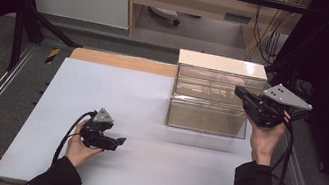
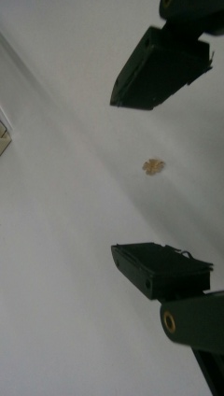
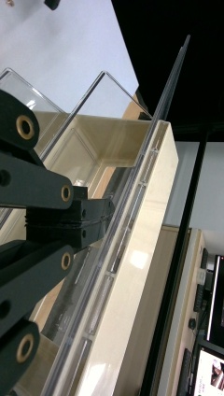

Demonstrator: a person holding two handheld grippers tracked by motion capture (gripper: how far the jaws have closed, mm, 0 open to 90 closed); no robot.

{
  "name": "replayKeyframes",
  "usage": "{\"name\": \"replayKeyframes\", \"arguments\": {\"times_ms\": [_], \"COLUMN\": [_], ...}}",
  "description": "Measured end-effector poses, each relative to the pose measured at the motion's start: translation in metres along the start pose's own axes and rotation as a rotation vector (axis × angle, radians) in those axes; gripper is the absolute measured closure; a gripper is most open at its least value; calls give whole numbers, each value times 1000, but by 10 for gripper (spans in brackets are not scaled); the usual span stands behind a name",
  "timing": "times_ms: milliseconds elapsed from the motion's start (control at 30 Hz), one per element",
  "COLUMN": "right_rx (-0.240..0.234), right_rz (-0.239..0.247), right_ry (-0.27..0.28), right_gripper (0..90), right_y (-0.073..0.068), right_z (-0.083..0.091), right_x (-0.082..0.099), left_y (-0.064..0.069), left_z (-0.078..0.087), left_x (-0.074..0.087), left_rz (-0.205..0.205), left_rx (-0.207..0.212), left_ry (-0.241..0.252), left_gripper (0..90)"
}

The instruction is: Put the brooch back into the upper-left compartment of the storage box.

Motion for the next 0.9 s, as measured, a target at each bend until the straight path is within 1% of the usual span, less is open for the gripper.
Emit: {"name": "replayKeyframes", "arguments": {"times_ms": [33,167,200,233,267,333,467,567,667,767,833,900], "right_rx": [0,0,0,-1,-1,-1,-1,0,0,0,0,0], "right_rz": [-2,2,2,1,1,1,0,-1,0,2,3,5], "right_ry": [0,0,0,0,1,-1,0,1,0,0,0,0], "right_gripper": [900,900,900,900,900,900,900,900,900,900,900,900], "right_y": [0,0,0,-1,-1,-1,-1,-1,-1,-1,-1,-1], "right_z": [0,0,0,0,0,0,-1,-1,-1,0,-1,0], "right_x": [0,0,0,0,0,0,0,0,0,0,0,0], "left_y": [1,2,2,2,3,5,5,6,6,7,7,7], "left_z": [-1,-5,-6,-7,-9,-11,-14,-15,-17,-19,-19,-19], "left_x": [1,4,5,5,7,7,9,10,10,11,11,11], "left_rz": [-2,6,8,5,3,8,14,16,20,28,25,25], "left_rx": [1,7,4,-1,-2,2,0,8,2,5,2,2], "left_ry": [-10,-19,-23,-30,-42,-39,-51,-53,-59,-64,-63,-63], "left_gripper": [285,393,393,449,479,537,627,683,726,754,760,790]}}
Point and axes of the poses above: each handheld gripper's, and its own axes: z roughly backward along the jaws, x roughly out of its underside, y roughly to its right, the point moved 9 cm from there along -z, roughly forward along the jaws, and after that the axes turned 8 degrees about -y, right-handed, at the moved point
